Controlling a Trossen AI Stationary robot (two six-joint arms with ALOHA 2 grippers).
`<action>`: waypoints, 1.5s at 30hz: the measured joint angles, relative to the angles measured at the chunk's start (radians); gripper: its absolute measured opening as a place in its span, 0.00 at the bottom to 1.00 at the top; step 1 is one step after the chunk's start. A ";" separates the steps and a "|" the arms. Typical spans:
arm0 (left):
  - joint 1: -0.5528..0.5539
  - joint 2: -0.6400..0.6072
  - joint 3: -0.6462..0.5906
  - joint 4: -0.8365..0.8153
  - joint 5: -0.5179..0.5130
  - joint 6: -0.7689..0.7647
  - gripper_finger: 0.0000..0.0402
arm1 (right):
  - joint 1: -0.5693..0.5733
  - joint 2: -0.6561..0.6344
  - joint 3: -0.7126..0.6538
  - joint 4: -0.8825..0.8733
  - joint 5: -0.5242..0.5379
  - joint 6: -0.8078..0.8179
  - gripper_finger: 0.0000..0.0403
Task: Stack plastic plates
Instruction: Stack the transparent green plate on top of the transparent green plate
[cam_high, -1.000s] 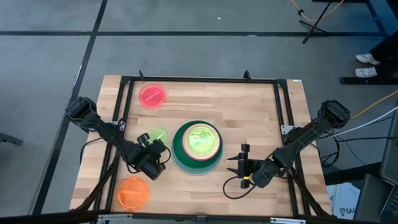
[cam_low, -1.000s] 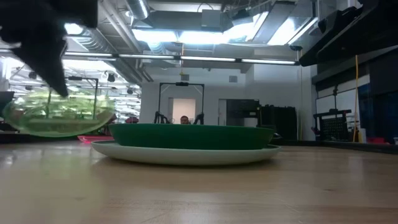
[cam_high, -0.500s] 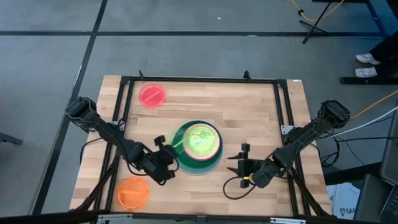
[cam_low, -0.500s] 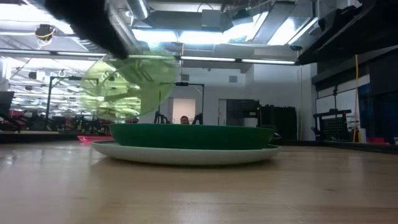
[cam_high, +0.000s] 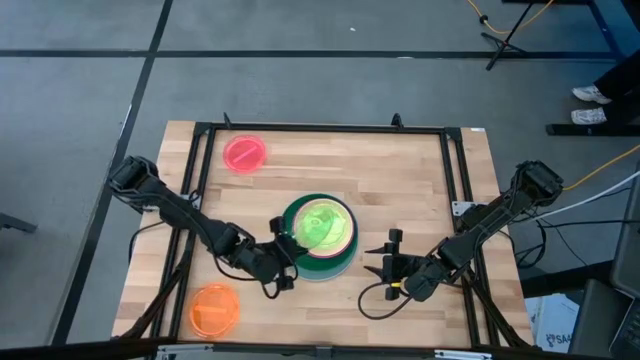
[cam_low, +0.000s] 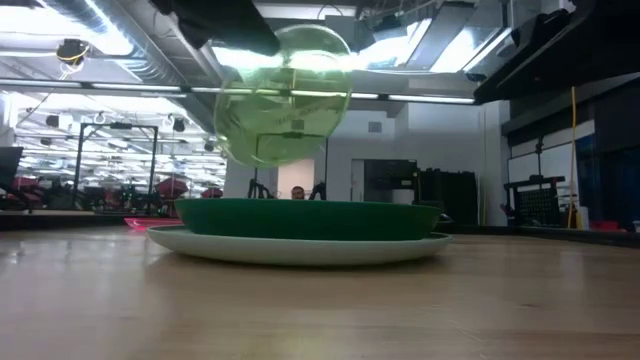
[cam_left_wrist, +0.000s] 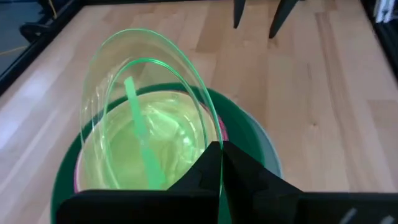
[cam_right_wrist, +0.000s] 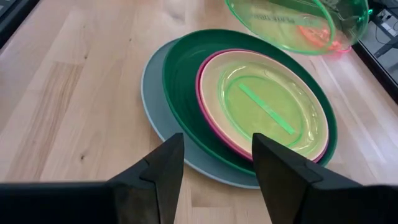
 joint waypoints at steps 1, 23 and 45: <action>0.006 0.007 0.000 0.007 0.000 0.008 0.01 | 0.000 0.000 0.000 0.000 0.000 0.000 0.45; 0.090 0.112 0.000 0.135 0.079 0.118 0.02 | -0.014 0.000 0.000 -0.005 -0.001 -0.020 0.45; 0.167 0.233 -0.005 0.125 0.152 0.141 0.03 | -0.013 0.000 0.000 -0.027 -0.053 0.029 0.45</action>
